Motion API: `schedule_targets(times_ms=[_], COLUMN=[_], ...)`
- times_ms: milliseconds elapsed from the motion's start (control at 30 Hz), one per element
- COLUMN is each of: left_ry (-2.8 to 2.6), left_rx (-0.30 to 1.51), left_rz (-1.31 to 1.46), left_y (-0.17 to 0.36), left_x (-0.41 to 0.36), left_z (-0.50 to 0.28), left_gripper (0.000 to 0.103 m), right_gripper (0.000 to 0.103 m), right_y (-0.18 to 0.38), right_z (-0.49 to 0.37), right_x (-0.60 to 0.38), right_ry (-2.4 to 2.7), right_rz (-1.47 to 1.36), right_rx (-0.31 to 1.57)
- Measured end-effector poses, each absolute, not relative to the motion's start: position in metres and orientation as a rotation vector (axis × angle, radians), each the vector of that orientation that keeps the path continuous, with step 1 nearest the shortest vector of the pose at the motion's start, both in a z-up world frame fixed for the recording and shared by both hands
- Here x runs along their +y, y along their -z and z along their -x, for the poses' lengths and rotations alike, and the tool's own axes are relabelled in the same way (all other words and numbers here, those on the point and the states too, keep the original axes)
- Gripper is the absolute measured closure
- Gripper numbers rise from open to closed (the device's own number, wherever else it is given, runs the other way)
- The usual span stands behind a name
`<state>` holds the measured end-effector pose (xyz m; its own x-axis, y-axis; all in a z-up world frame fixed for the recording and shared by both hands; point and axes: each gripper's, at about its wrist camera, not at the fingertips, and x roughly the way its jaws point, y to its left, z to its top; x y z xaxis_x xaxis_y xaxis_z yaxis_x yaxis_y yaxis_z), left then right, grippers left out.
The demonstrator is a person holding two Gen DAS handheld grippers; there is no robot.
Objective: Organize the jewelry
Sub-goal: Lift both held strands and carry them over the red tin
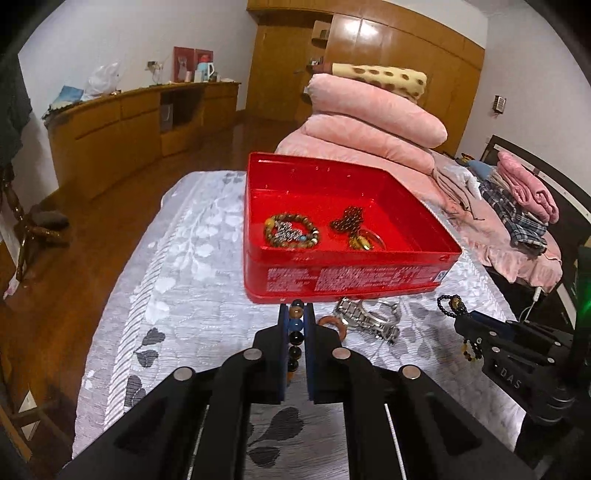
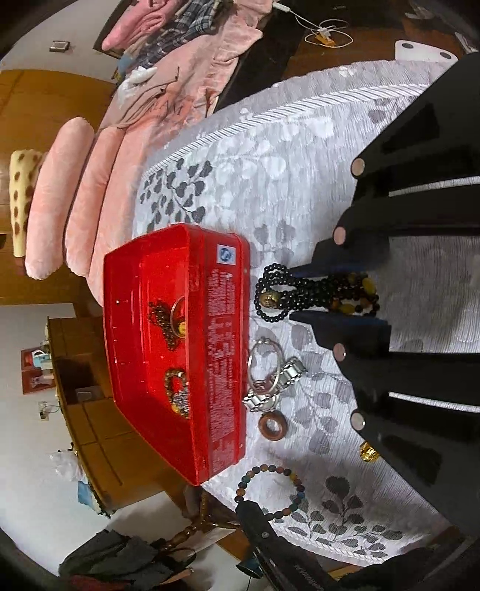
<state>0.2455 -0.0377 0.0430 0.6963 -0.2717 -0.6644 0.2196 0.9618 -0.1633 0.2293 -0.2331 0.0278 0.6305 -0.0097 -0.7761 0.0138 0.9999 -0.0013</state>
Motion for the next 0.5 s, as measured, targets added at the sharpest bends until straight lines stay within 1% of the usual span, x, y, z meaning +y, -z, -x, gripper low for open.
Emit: schedule_targets(times_ms=[500], left_ry=[0.269], left_rx=[0.766], left_rz=[0.019], left_y=[-0.044], left_x=[-0.058], left_z=[-0.260], left_gripper=[0.095], right_gripper=[0.086], right_y=[-0.040], right_z=[-0.247], right_x=[-0.231], right_ry=[0.032], right_rz=[-0.003], right_rx=[0.886])
